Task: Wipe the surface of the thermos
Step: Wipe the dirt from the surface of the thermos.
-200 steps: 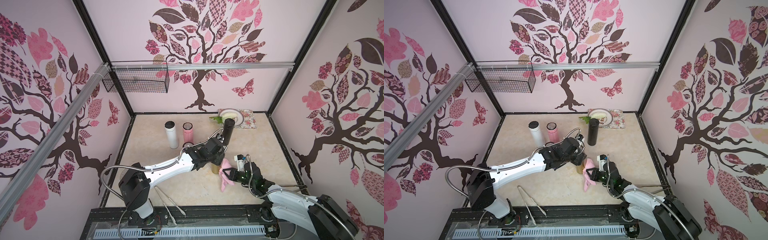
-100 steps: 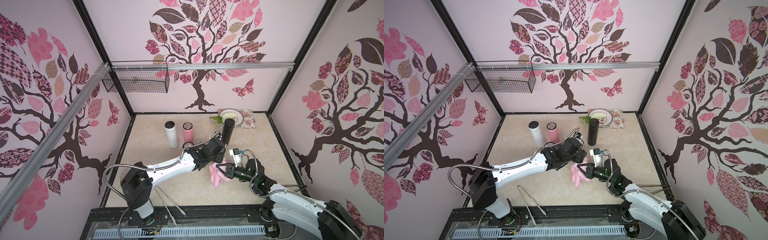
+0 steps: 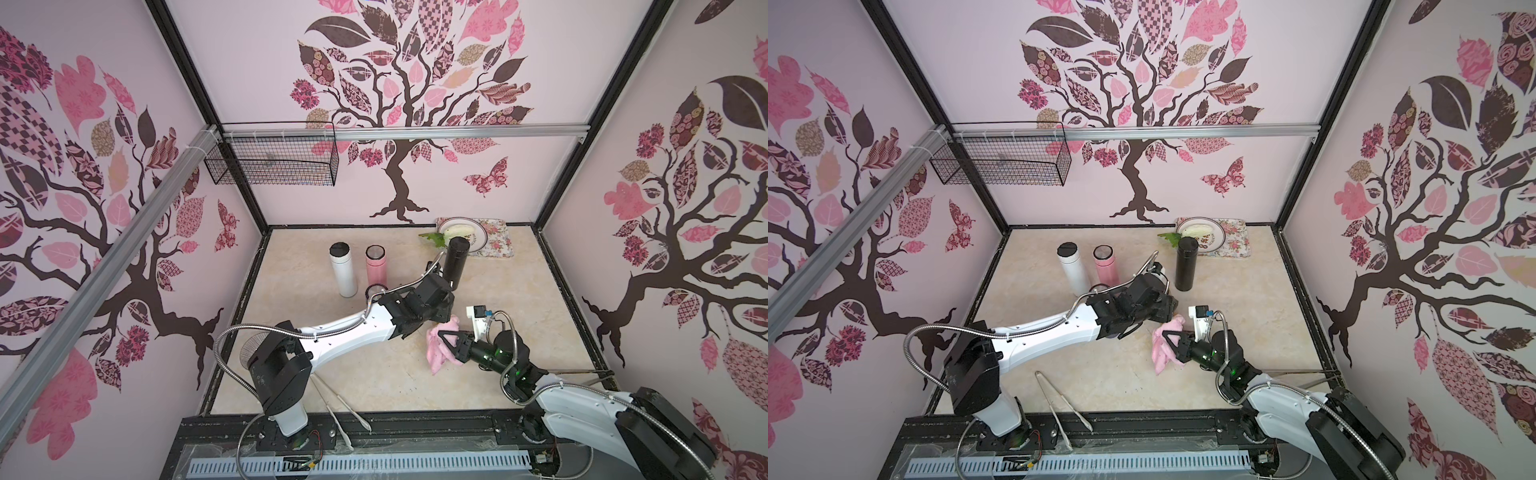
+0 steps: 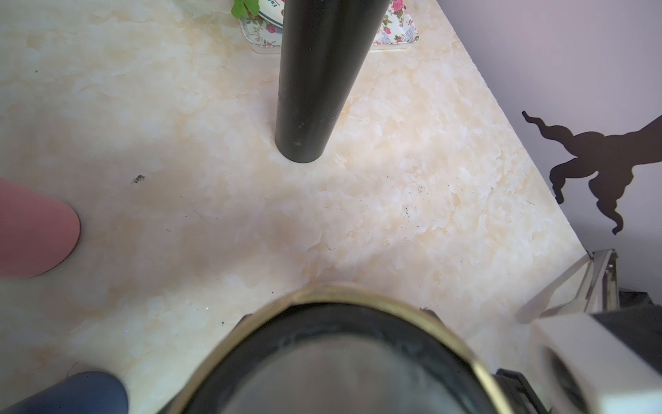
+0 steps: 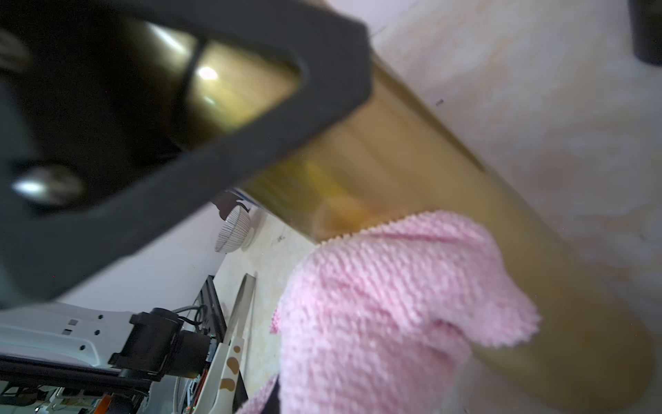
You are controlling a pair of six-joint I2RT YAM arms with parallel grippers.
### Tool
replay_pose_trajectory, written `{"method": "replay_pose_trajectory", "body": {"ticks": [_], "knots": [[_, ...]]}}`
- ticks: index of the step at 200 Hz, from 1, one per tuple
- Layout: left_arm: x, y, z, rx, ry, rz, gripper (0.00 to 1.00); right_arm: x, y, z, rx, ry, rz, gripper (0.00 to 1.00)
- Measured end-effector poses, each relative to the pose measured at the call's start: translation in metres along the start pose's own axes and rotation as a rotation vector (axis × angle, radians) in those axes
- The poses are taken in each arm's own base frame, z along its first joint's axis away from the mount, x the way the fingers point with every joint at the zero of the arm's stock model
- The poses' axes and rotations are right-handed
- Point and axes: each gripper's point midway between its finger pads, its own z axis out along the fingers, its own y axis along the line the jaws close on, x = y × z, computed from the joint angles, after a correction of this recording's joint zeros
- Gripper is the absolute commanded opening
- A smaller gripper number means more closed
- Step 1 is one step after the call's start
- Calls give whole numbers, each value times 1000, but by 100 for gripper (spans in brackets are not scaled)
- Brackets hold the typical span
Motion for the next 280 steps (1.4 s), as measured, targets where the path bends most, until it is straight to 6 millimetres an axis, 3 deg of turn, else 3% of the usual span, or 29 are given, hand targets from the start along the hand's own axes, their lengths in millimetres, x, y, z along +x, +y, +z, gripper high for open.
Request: {"method": "replay_pose_trajectory", "body": {"ticks": [21,66,102,150,178,205,242,257,280], "knots": [[0,-2,1,12,2,-29,0,-20,21,3,-63,-52,-43,0],[-3,2,3,6,-1,-57,0,-17,7,10,-6,-55,-41,0],[-7,8,3,-14,-15,-38,0,-1,-21,13,99,-25,-5,0],[-5,8,0,-10,-8,30,0,27,-75,-2,341,38,68,0],[3,11,-9,6,-2,84,0,26,-90,-10,419,63,127,0],[17,12,-25,46,18,138,0,0,-70,-9,367,15,172,0],[38,-10,-36,158,56,235,0,-64,-5,4,141,-99,179,0],[41,-12,-38,177,57,263,0,-69,4,6,94,-100,188,0],[41,-13,-39,184,54,289,0,-63,-3,13,89,-75,230,0]]}}
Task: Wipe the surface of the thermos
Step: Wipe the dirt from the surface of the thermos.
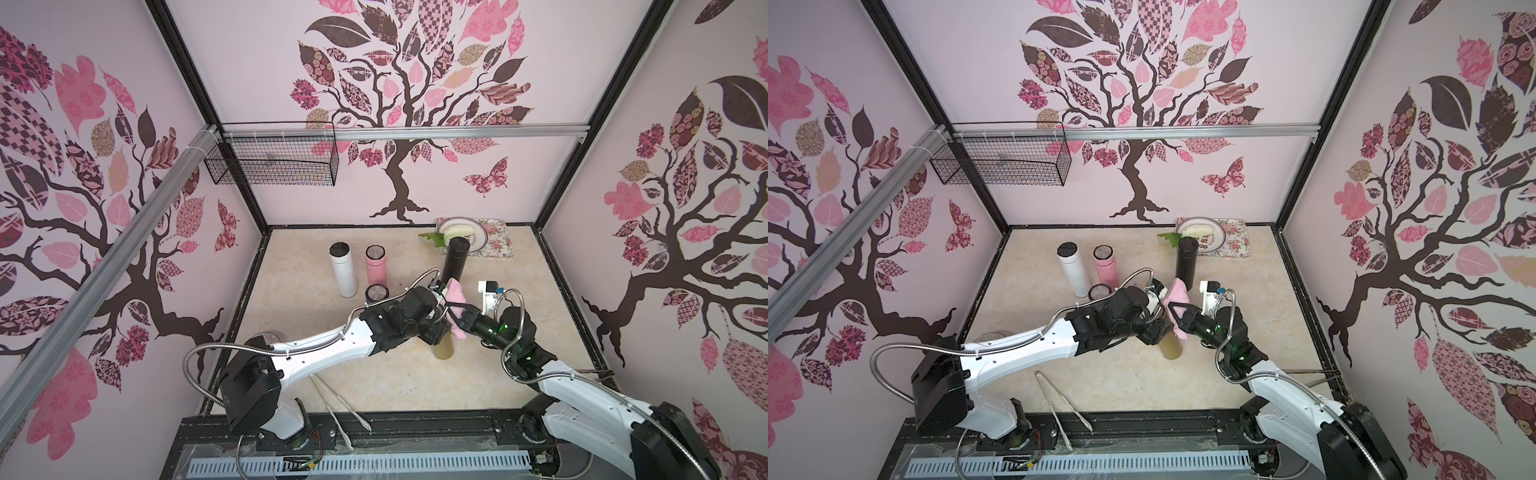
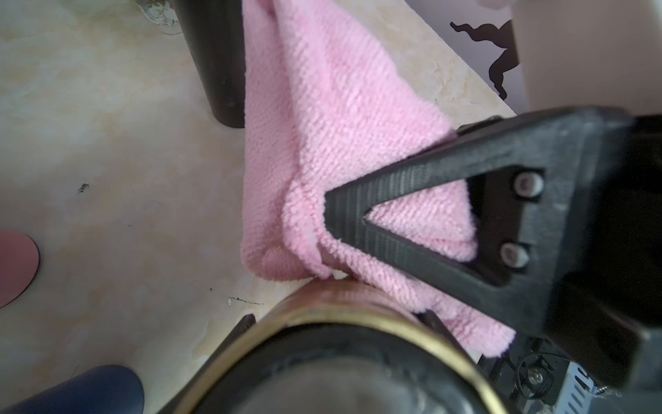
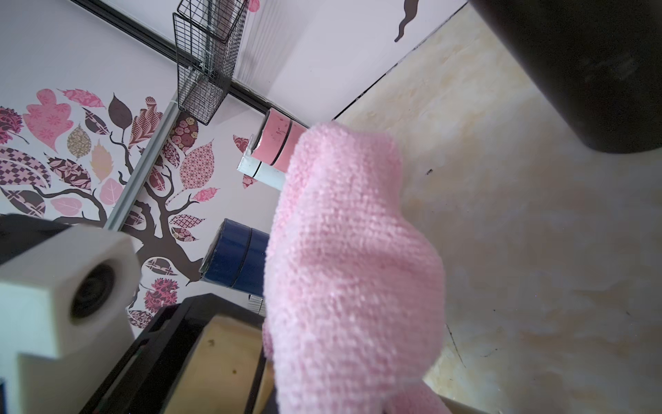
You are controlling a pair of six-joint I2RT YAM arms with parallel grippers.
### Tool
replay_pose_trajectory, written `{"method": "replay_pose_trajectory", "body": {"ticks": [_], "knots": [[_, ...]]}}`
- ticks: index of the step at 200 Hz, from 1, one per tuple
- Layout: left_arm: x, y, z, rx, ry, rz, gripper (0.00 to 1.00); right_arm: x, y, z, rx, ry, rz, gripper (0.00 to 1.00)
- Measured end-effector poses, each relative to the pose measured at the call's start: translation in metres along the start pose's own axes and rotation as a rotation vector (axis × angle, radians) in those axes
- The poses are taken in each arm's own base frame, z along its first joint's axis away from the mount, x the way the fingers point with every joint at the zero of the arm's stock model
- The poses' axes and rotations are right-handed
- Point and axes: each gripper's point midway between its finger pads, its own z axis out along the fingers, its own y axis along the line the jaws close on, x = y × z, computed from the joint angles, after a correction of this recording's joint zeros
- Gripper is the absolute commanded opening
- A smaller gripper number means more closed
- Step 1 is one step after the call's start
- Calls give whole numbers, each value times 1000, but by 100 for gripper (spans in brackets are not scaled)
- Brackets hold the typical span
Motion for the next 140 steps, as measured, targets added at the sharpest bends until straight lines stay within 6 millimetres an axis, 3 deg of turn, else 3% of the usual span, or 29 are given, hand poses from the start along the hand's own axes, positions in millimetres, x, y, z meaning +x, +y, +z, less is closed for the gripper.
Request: {"method": "replay_pose_trajectory", "body": {"ticks": [24,64,85,107,140], "knots": [[0,-1,0,3,-3,24,0,9,-18,1,28,9,45,0],[2,-1,-3,-2,-16,62,0,46,-82,-16,239,79,84,0],[1,0,-3,-14,-20,73,0,58,-98,-23,316,120,90,0],[0,7,-5,-56,-19,75,0,57,-84,-26,283,130,91,0],[0,18,-7,-122,-13,43,0,17,-12,-21,79,50,30,0]]}}
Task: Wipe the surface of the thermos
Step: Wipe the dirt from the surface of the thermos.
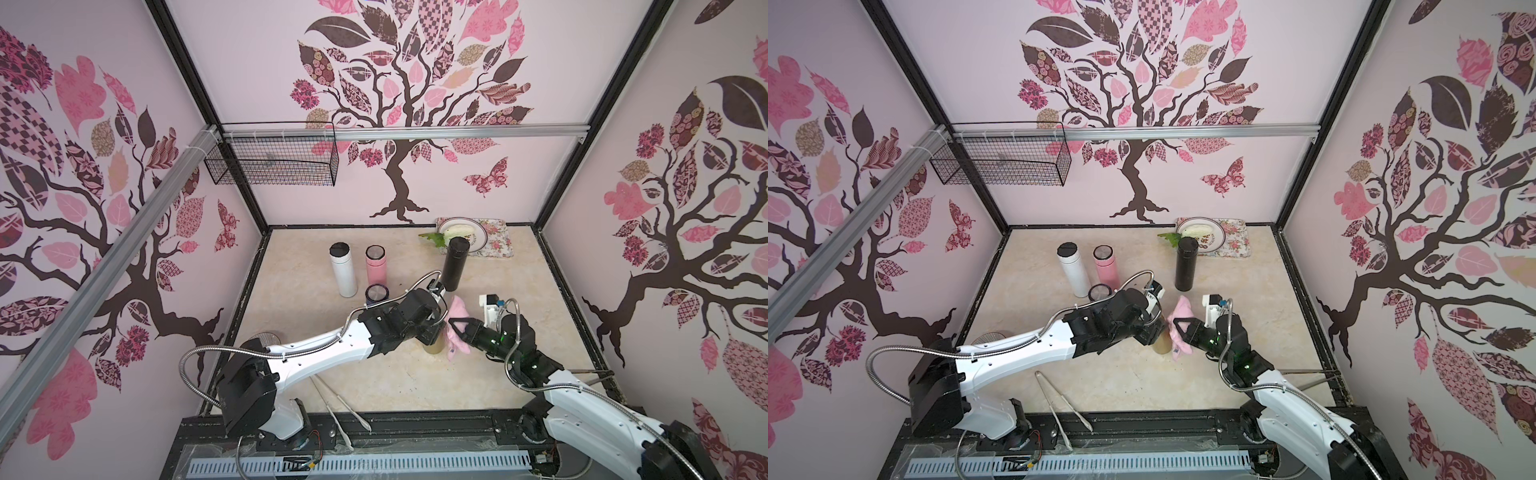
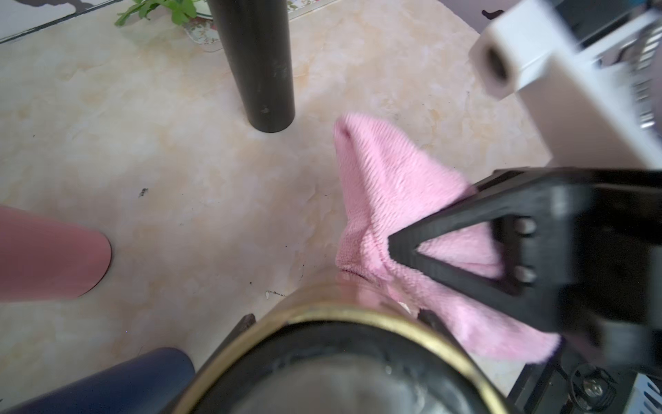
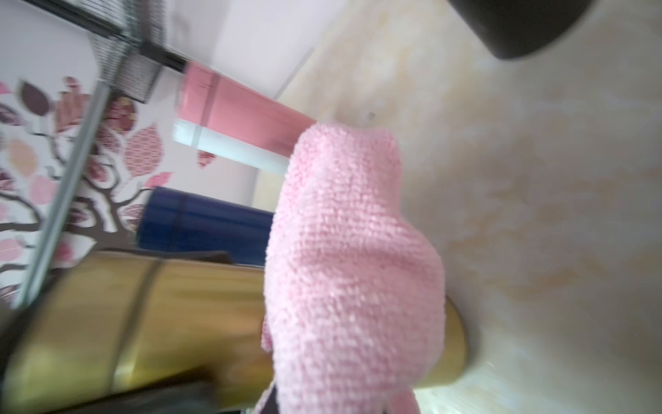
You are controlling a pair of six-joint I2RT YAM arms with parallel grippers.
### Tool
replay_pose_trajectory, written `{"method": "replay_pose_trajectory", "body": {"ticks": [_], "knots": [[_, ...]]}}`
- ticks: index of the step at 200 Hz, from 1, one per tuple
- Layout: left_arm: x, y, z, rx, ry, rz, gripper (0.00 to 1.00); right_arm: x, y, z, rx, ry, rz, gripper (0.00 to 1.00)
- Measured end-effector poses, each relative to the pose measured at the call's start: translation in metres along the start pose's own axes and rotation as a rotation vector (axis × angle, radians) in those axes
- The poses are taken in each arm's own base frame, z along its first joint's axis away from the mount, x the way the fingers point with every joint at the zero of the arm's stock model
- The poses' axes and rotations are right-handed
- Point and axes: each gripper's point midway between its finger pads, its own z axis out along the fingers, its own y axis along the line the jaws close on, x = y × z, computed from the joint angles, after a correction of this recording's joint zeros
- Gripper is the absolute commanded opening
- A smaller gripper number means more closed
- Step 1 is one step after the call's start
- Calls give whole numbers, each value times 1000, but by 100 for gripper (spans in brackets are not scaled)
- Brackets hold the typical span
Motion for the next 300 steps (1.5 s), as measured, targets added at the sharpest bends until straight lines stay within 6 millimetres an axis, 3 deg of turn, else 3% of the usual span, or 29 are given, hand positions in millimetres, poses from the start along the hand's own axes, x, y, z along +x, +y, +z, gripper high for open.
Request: {"method": "replay_pose_trajectory", "body": {"ticks": [13,27,47,70,92,112,152,188,214,261,273,300], "knots": [[-1,1,0,-5,-8,-28,0,-9,18,2,-46,-8,-25,0],[-3,1,1,-7,-22,-58,0,-6,16,9,-48,16,-25,0],[-2,3,1,-17,-18,-90,0,17,-19,18,18,77,28,0],[-2,6,1,-32,-19,-129,0,52,-73,8,150,141,88,0],[-2,9,1,-50,-14,-186,0,74,-97,-5,213,184,108,0],[-3,11,1,-74,6,-260,0,74,-82,-11,152,160,65,0],[-21,5,7,-96,35,-399,0,57,0,-21,-135,53,-125,0],[-32,0,13,-80,36,-488,0,47,17,-20,-199,-4,-173,0],[-28,3,17,-95,52,-514,0,47,5,-13,-136,-22,-174,0],[-28,16,19,-151,47,-508,0,62,-66,-5,163,25,-132,0],[-30,16,20,-155,49,-500,0,65,-67,-4,160,38,-138,0],[-36,16,21,-150,48,-492,0,71,-49,2,64,82,-168,0]]}}
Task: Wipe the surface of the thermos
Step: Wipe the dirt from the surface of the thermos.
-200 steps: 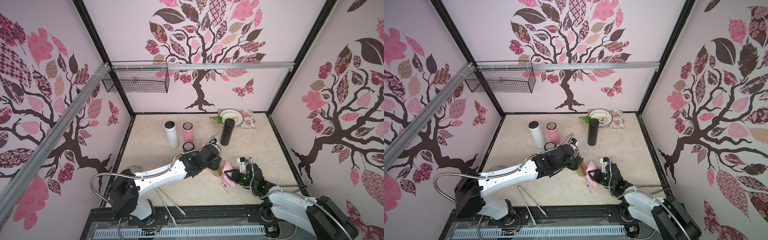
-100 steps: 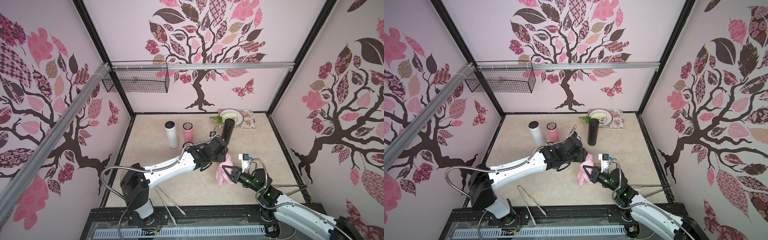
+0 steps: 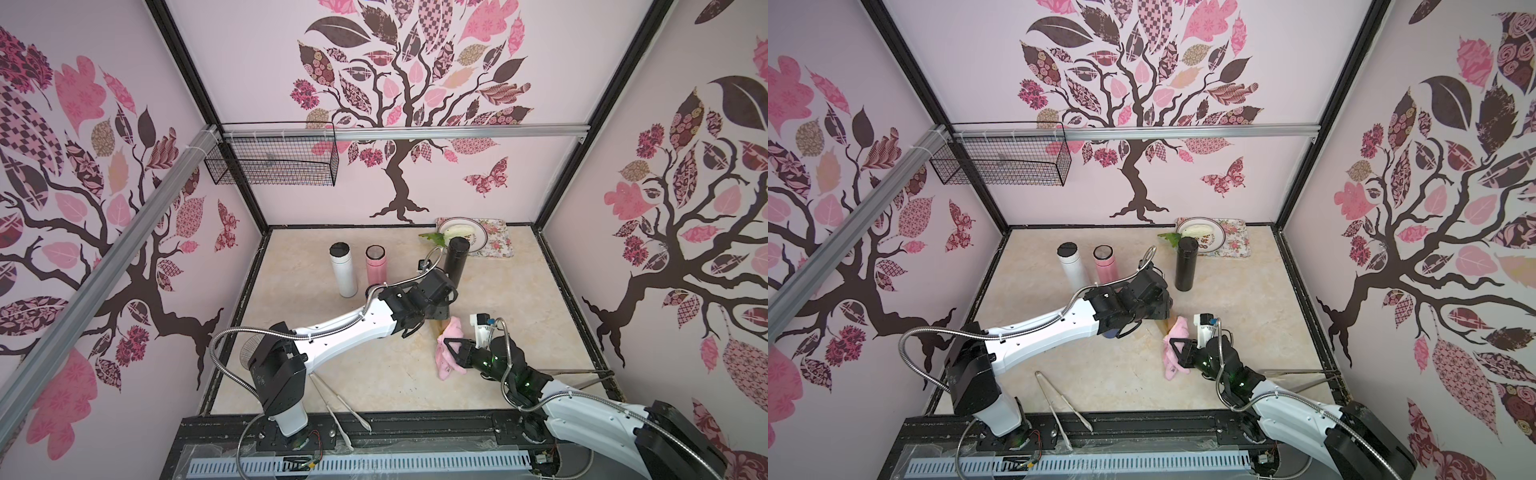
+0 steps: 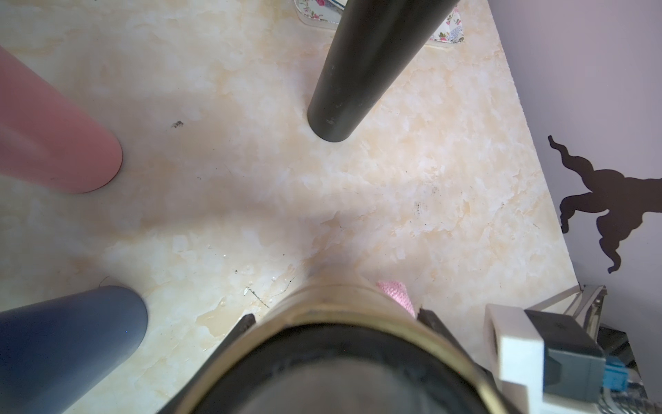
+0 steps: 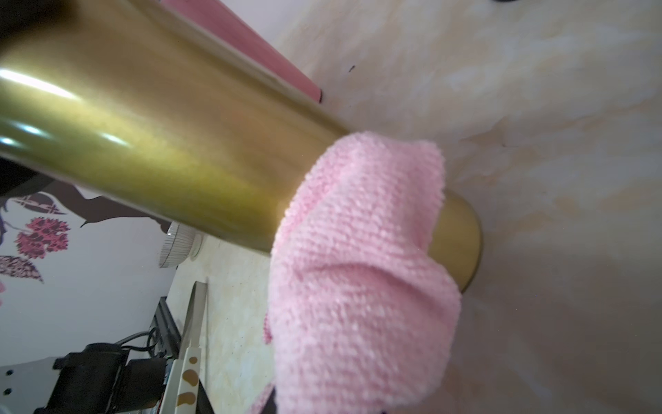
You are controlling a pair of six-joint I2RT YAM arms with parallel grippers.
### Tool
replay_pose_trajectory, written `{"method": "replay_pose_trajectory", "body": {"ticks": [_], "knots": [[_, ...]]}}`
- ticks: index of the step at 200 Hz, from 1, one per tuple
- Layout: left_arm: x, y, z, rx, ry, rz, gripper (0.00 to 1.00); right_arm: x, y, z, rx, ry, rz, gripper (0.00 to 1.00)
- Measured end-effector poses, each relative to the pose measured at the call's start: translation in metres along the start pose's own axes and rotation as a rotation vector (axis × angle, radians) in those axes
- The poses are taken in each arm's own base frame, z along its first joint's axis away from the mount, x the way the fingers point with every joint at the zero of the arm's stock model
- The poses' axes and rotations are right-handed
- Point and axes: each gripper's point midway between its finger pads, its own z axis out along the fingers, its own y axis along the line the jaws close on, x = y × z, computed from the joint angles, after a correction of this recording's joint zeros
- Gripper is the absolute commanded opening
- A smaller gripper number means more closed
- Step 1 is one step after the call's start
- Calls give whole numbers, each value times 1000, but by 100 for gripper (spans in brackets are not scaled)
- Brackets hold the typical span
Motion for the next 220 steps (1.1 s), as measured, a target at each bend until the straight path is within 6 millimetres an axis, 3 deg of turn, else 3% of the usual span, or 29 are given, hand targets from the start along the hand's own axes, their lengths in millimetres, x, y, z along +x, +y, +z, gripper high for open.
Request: {"method": "replay_pose_trajectory", "body": {"ticks": [26,59,75,115,152,171,193,220], "knots": [[-1,-1,2,15,8,-10,0,-3,33,8,-124,34,-37,0],[-3,-6,4,48,16,-21,0,-32,94,13,-311,-12,-86,0],[-3,-9,4,62,17,-24,0,-40,104,16,-329,-32,-94,0],[-10,-8,7,68,0,-36,0,-35,72,30,-211,-50,-32,0],[-12,-17,6,106,-7,-40,0,-3,5,30,10,-15,47,0],[-14,-19,5,116,-14,-39,0,3,-16,26,91,-19,67,0],[-16,-21,5,121,-20,-34,0,3,-25,20,137,-28,71,0],[-16,-20,5,120,-25,-13,0,-7,-18,11,141,-57,60,0]]}}
